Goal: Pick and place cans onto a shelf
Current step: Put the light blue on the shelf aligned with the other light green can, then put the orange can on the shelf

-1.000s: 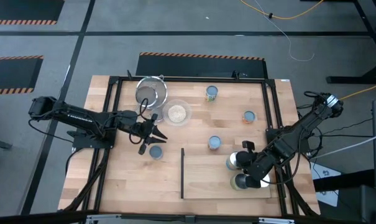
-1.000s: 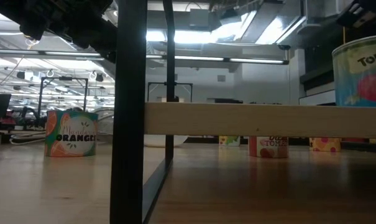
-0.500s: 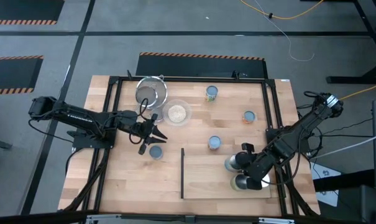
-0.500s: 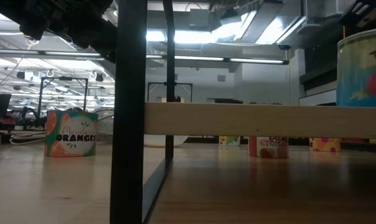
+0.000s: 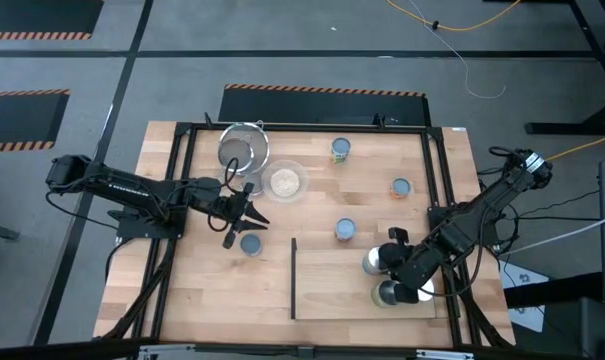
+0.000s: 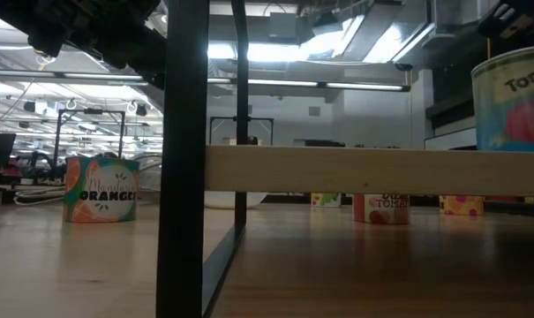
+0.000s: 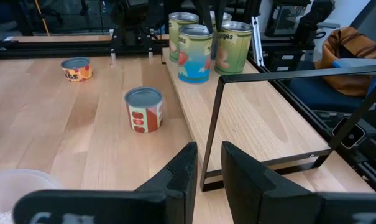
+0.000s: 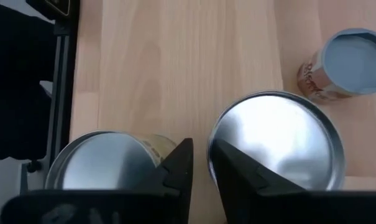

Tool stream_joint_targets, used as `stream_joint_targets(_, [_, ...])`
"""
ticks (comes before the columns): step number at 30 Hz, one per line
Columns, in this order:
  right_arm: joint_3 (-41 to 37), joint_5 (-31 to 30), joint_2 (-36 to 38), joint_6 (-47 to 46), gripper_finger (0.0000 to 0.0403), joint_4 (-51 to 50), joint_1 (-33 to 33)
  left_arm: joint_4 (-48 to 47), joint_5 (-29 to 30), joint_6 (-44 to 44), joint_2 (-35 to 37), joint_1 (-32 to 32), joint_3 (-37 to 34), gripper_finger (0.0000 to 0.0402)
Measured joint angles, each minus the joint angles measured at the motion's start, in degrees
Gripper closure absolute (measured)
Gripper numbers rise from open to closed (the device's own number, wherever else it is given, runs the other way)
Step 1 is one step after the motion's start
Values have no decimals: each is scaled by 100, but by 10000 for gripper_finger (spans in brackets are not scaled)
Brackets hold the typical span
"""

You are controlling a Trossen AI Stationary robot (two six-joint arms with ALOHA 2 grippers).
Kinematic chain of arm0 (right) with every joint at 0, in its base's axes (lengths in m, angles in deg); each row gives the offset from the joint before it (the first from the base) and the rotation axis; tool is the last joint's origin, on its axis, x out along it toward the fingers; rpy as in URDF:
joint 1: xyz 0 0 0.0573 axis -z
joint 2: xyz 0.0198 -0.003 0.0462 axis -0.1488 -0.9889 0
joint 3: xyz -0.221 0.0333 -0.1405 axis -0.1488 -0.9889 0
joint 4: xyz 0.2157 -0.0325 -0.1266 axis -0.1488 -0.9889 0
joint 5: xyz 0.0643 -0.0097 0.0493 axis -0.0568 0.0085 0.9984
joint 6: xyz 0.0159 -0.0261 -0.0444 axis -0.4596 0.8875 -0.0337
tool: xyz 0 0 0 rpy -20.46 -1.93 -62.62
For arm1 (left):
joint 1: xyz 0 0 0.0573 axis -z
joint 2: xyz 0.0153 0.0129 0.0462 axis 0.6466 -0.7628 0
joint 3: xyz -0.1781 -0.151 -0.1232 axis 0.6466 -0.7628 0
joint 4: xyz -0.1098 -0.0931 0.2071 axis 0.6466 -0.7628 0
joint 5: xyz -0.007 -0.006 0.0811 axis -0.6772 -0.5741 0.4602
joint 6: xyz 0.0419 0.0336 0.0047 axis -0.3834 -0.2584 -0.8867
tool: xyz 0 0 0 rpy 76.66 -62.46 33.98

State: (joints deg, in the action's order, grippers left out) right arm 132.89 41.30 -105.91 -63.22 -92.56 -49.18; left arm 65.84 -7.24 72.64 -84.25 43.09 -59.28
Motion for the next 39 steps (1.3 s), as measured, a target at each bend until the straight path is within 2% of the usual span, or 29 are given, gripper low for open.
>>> stream_joint_targets(7, [0, -10, 46, -7, 334, 4, 0, 12, 4, 216, 0, 1, 0, 335])
stream_joint_targets(14, [425, -275, 227, 167, 334, -31, -2, 31, 7, 1286, 26, -2, 4, 335])
stream_joint_targets(18, [771, -797, 236, 633, 334, -6, -2, 8, 7, 1721, 104, 73, 91, 335])
stream_joint_targets(23, [892, -1505, 234, 1190, 334, 401, 78, -160, 3, 1890, 109, 474, 567, 335])
stream_joint_targets(27, [892, -1510, 221, 1520, 334, 671, 265, -990, 311, 1890, 37, 979, 1215, 335])
stream_joint_targets(34, [892, -1474, 191, 1952, 334, 1027, 624, -3274, 1670, 2312, -236, 1985, 2454, 335])
stream_joint_targets(36, [892, -1470, 186, 1965, 334, 1093, 681, -3807, 1985, 2596, -341, 2223, 2628, 335])
stream_joint_targets(39, [892, -1465, 155, 1963, 334, 1110, 741, -4350, 2155, 2999, -445, 2488, 2669, 335])
